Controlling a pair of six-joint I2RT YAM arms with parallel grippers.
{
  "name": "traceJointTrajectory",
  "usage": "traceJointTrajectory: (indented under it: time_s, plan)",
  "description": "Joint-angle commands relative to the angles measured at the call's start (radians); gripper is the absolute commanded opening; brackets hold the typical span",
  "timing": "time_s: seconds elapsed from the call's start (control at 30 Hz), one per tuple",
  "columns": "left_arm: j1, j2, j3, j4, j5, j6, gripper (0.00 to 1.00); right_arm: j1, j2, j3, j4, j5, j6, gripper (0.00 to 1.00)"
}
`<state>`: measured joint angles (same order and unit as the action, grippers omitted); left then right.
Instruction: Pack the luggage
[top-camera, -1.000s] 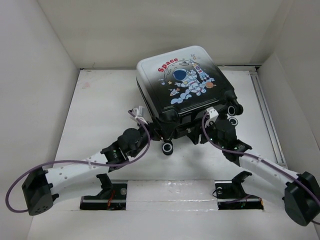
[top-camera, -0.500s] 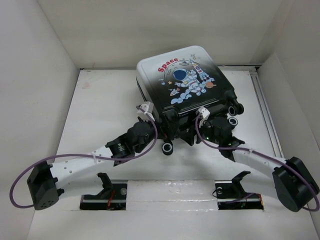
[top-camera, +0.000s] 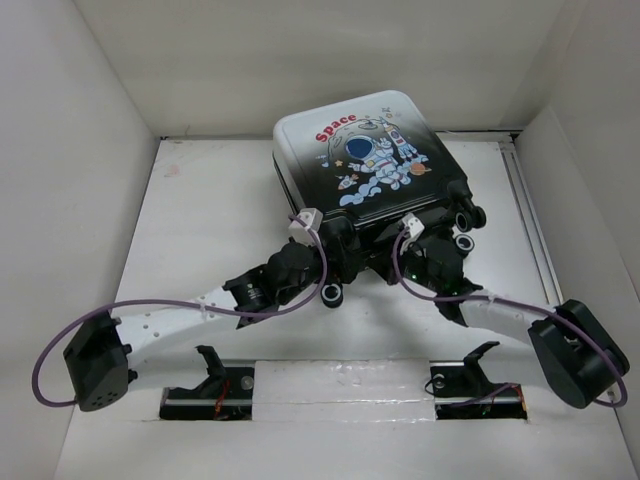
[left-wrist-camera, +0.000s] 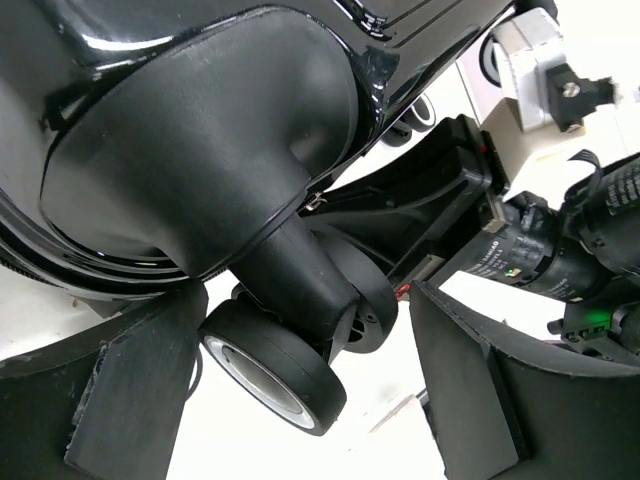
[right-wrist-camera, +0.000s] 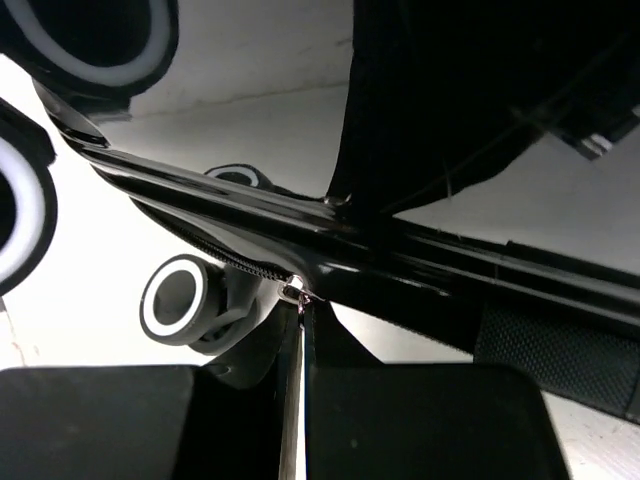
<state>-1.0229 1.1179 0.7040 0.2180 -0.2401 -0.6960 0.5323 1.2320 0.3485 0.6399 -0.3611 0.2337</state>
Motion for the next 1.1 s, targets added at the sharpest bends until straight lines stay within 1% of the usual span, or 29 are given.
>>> traceJointTrajectory:
  time_s: [0.0, 0.03, 0.07, 0.17, 0.23, 0.3, 0.33, 0.37, 0.43, 0.5, 0.53, 0.6, 0.63, 0.7, 0.77, 0.83, 0.87, 0.9, 0.93, 0.97, 1.0, 1.07]
  plan:
    - [0.003, -0.003, 0.034, 0.027, 0.018, 0.003, 0.77, 0.009, -0.028, -0.016, 0.159, 0.039, 0.041, 0.00]
    - [0.003, 0.008, 0.034, 0.037, 0.018, 0.003, 0.77, 0.009, -0.041, -0.028, 0.159, 0.039, 0.052, 0.00]
    - [0.003, 0.008, 0.034, 0.037, 0.018, -0.006, 0.73, 0.023, -0.042, -0.045, 0.159, 0.039, 0.064, 0.00]
    - [0.003, 0.038, 0.034, 0.090, 0.056, -0.016, 0.55, 0.060, -0.097, -0.075, 0.149, 0.048, 0.087, 0.00]
    - [0.003, 0.062, 0.034, 0.121, 0.074, -0.016, 0.36, 0.080, -0.127, -0.100, 0.126, 0.068, 0.096, 0.00]
    - [0.003, 0.092, 0.043, 0.199, 0.111, -0.040, 0.19, 0.118, -0.169, -0.111, 0.092, 0.079, 0.110, 0.00]
    - [0.003, 0.092, 0.043, 0.234, 0.125, -0.040, 0.04, 0.133, -0.180, -0.111, 0.092, 0.079, 0.110, 0.00]
    - [0.003, 0.117, 0.043, 0.268, 0.140, -0.051, 0.00, 0.152, -0.189, -0.111, 0.092, 0.089, 0.122, 0.00]
    - [0.003, 0.126, 0.067, 0.342, 0.171, -0.074, 0.00, 0.213, -0.201, -0.111, 0.083, 0.123, 0.136, 0.00]
    - [0.003, 0.158, 0.095, 0.426, 0.200, -0.105, 0.00, 0.260, -0.210, -0.111, 0.109, 0.133, 0.168, 0.00]
    - [0.003, 0.167, 0.106, 0.449, 0.231, -0.114, 0.00, 0.312, -0.210, -0.086, 0.130, 0.160, 0.168, 0.00]
    - [0.003, 0.186, 0.149, 0.477, 0.255, -0.148, 0.00, 0.371, -0.198, -0.059, 0.130, 0.189, 0.179, 0.00]
    - [0.003, 0.197, 0.160, 0.504, 0.271, -0.157, 0.00, 0.430, -0.186, -0.046, 0.151, 0.230, 0.179, 0.00]
    - [0.003, 0.197, 0.196, 0.518, 0.283, -0.157, 0.00, 0.472, -0.172, -0.028, 0.178, 0.243, 0.188, 0.00]
    - [0.003, 0.197, 0.218, 0.488, 0.262, -0.145, 0.00, 0.511, -0.186, -0.028, 0.169, 0.276, 0.197, 0.00]
    - [0.003, 0.143, 0.209, 0.459, 0.231, -0.126, 0.00, 0.521, -0.248, -0.028, 0.091, 0.319, 0.197, 0.00]
    - [0.003, 0.122, 0.195, 0.449, 0.193, -0.117, 0.00, 0.531, -0.276, -0.028, 0.020, 0.347, 0.197, 0.00]
    - [0.003, 0.100, 0.183, 0.437, 0.173, -0.106, 0.00, 0.531, -0.308, -0.070, -0.005, 0.391, 0.197, 0.00]
    - [0.003, 0.080, 0.161, 0.428, 0.154, -0.096, 0.00, 0.531, -0.383, -0.089, -0.038, 0.434, 0.197, 0.00]
    - [0.003, 0.042, 0.161, 0.414, 0.139, -0.086, 0.00, 0.531, -0.425, -0.106, -0.072, 0.470, 0.197, 0.00]
    - [0.003, 0.027, 0.146, 0.414, 0.113, -0.073, 0.00, 0.511, -0.468, -0.118, -0.151, 0.523, 0.197, 0.00]
    - [0.003, 0.000, 0.118, 0.405, 0.095, -0.060, 0.00, 0.467, -0.576, -0.129, -0.236, 0.550, 0.175, 0.00]
